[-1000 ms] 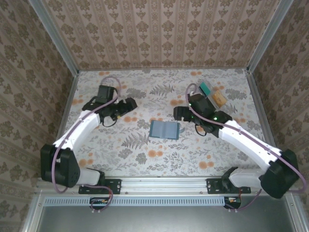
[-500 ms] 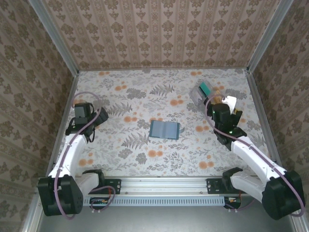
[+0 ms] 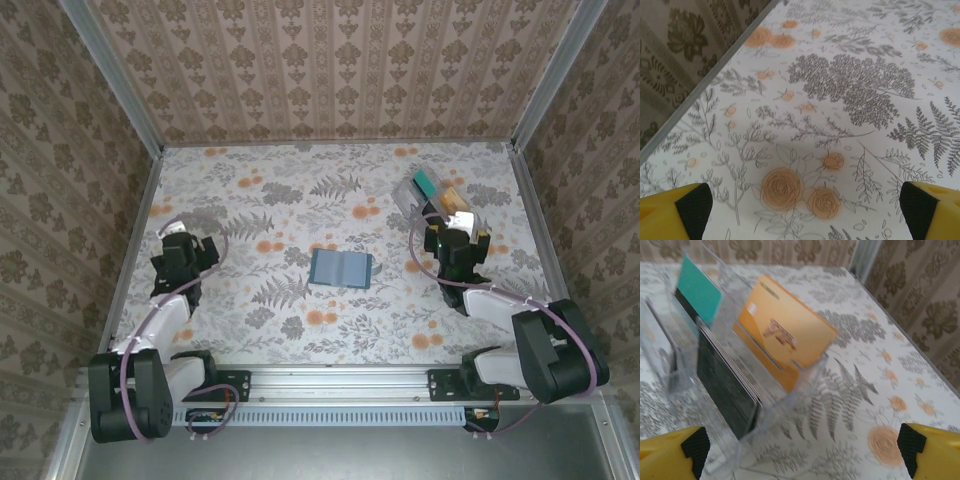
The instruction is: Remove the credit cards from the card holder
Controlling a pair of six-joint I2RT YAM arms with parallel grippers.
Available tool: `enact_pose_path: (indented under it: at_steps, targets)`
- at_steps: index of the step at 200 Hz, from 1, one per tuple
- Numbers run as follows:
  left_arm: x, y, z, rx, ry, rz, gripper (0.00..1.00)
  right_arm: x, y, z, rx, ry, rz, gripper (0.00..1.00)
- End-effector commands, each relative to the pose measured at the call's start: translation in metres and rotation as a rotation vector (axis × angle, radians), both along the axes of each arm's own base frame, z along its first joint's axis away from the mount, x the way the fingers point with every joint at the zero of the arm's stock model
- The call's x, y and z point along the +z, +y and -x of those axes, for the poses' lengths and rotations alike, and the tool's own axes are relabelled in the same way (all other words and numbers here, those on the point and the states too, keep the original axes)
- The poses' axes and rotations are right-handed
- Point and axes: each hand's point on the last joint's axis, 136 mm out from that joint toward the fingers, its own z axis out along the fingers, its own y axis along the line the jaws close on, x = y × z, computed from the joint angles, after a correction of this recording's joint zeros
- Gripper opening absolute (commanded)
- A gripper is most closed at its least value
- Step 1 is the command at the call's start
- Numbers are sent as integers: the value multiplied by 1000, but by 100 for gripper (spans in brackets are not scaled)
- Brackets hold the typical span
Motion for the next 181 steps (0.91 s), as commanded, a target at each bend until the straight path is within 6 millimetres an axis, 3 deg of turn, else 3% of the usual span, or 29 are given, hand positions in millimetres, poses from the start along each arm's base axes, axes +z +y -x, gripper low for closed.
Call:
enact_pose_path:
  at_steps: [1, 67, 73, 85, 122, 181]
  targets:
    - [25, -7, -20, -88, -163, -70, 100, 19, 12, -15, 93, -103, -6, 100]
    - [19, -45, -41, -301, -252, -81, 100, 17, 16, -25, 175, -140, -16, 100]
    - [20, -48, -43, -317, -255, -84, 100, 7, 16, -26, 181, -120, -18, 100]
    - [20, -53, -47, -347, -249, -99, 100, 6, 16, -26, 191, -129, -22, 100]
    - [16, -55, -56, -361, -248, -124, 100, 1, 11, -27, 177, -141, -40, 100]
    - [-8, -59, -69, -376, -222, -128, 100, -11, 1, -28, 140, -137, -70, 100]
